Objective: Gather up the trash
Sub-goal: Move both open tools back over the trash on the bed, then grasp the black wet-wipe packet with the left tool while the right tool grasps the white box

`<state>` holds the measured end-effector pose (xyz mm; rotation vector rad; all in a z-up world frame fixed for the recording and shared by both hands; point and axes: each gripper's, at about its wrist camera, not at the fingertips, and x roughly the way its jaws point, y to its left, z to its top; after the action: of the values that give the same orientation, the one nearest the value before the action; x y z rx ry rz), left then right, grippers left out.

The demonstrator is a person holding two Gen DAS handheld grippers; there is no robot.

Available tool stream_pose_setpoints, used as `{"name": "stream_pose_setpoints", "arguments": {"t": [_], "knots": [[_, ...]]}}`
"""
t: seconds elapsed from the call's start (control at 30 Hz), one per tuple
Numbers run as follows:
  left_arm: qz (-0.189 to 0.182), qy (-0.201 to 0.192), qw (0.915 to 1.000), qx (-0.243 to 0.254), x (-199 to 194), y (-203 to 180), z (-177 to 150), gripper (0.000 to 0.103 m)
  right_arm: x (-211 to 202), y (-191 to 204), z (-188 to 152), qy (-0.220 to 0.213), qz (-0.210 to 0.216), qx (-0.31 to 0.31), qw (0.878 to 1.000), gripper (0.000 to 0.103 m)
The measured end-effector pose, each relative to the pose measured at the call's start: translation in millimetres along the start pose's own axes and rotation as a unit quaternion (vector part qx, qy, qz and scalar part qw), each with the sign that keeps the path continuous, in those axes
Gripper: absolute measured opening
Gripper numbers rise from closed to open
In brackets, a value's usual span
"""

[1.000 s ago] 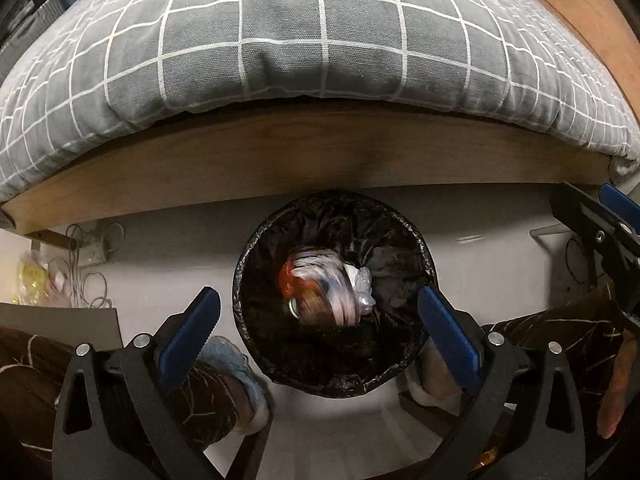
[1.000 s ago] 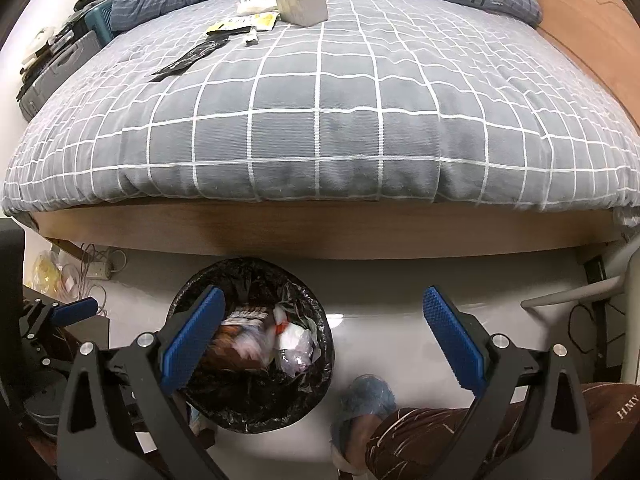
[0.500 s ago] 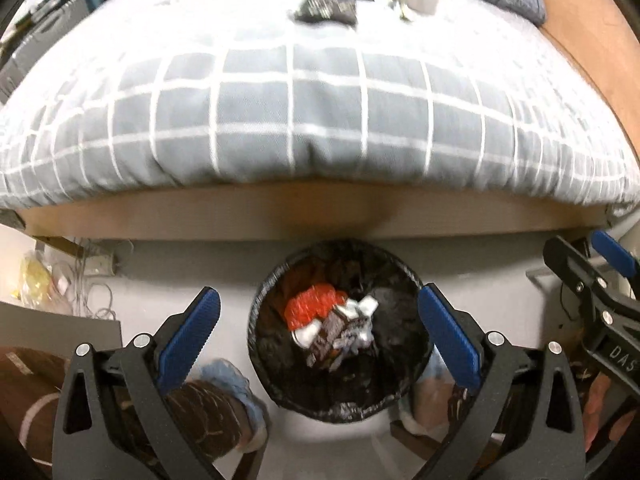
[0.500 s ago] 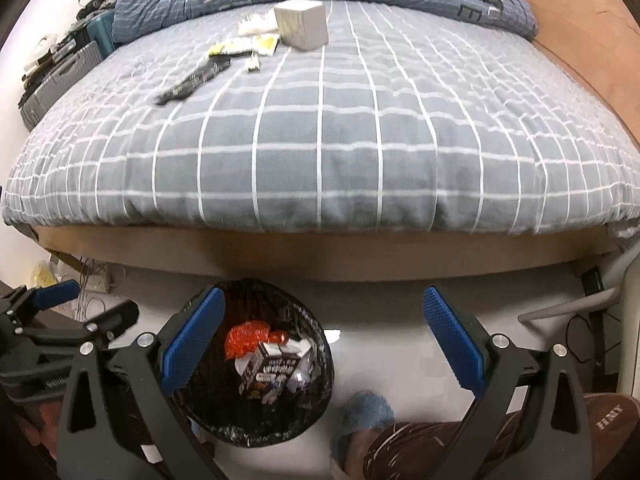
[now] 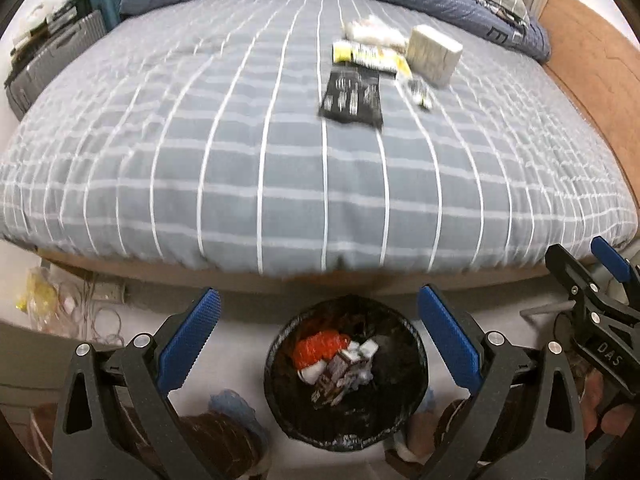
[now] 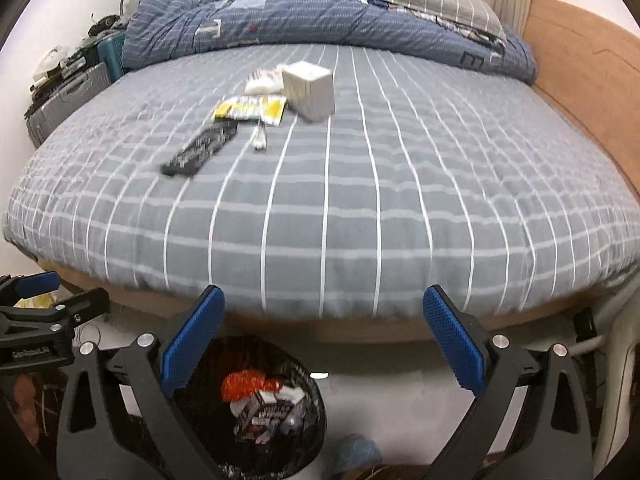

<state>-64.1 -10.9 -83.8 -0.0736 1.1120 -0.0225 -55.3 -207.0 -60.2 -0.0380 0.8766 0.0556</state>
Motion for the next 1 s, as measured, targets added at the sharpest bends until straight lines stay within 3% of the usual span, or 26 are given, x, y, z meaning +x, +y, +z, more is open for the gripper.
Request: {"name": "stream_pose_setpoints", "arguments": {"t": [0.5,1.0], "knots": [[-0.003,-0.025,0.9996,0.013,7,-14,99,0.097,27,-1,103,-0.050,-0.006,-0.027,0.998,0.095],[0.003,0.006,0.9997,0.023,77,-24,156,0.097,122,1,178,-0.034,0.032,-0.024,0.999,0.095]]}}
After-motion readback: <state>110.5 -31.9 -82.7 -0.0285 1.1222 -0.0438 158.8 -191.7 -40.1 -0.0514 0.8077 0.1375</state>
